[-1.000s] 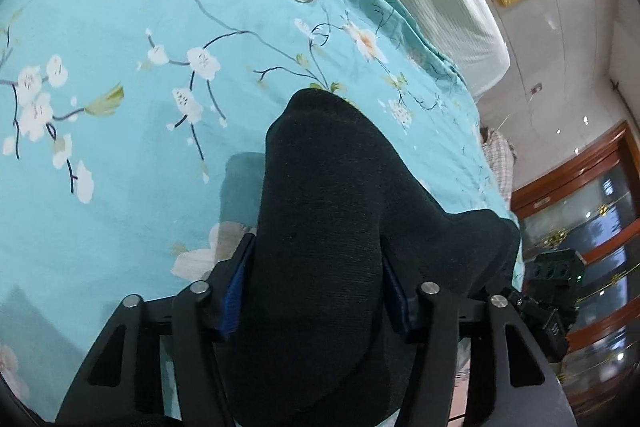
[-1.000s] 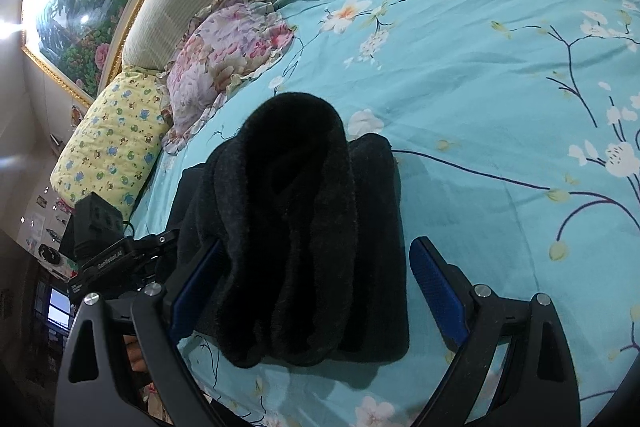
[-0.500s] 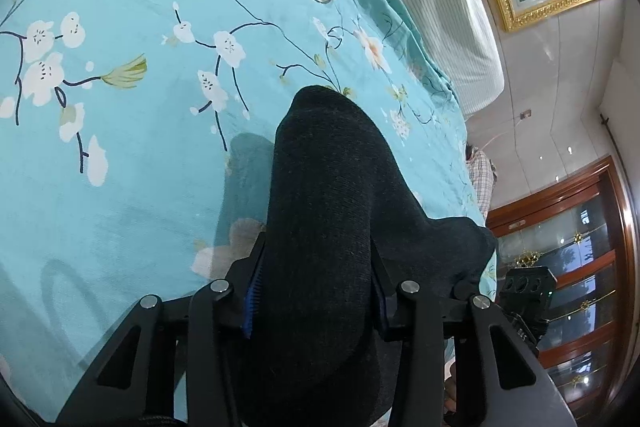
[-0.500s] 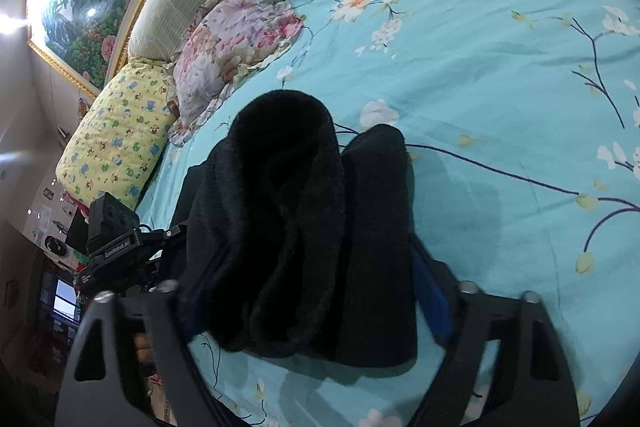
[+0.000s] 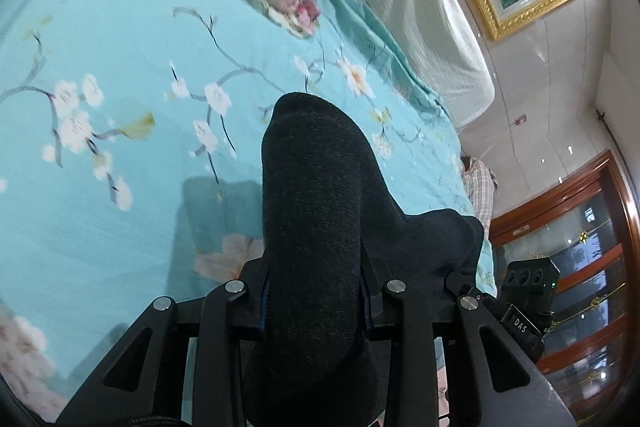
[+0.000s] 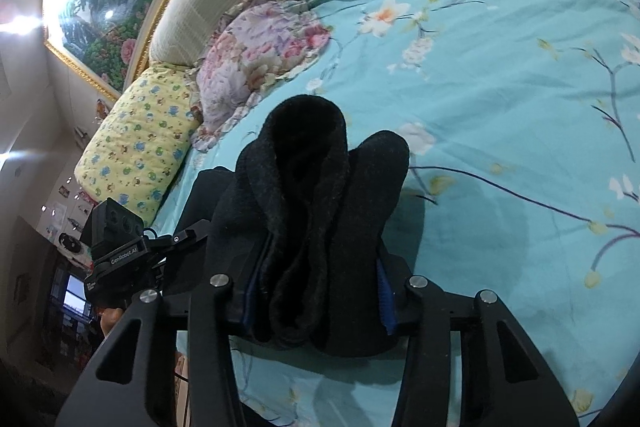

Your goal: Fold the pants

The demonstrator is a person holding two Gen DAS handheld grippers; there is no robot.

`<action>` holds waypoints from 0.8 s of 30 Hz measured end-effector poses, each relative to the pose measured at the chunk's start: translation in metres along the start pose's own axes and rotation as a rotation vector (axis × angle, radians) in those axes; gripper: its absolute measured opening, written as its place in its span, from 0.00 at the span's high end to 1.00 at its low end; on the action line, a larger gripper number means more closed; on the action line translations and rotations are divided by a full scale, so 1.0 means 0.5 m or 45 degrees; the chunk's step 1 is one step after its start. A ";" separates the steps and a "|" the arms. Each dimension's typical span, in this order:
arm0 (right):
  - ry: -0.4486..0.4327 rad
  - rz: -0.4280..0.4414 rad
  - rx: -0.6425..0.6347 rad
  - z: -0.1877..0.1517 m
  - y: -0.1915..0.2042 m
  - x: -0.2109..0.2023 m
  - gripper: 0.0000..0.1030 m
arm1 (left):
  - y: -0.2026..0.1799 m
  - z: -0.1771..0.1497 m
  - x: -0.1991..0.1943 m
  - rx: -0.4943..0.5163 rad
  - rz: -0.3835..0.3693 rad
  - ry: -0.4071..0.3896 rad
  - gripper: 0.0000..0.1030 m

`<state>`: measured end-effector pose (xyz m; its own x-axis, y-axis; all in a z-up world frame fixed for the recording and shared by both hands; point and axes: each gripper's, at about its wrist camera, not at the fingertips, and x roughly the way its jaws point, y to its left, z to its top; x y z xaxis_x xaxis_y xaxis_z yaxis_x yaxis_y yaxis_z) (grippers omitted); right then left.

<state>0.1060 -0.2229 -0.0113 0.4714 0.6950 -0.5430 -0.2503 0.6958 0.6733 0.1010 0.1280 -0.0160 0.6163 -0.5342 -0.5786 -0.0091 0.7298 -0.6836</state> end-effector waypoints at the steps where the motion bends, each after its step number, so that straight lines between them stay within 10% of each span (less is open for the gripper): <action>1: 0.002 0.003 -0.008 0.001 0.006 0.003 0.54 | 0.002 0.001 -0.011 -0.001 0.001 -0.011 0.69; 24: 0.129 0.196 -0.260 0.142 0.216 0.257 0.54 | 0.144 0.144 -0.201 -0.130 0.208 -0.316 0.69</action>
<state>0.1994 -0.0715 0.0272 0.3300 0.8026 -0.4969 -0.4827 0.5958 0.6419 0.0951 0.2648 0.0249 0.7732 -0.2837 -0.5671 -0.1954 0.7442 -0.6387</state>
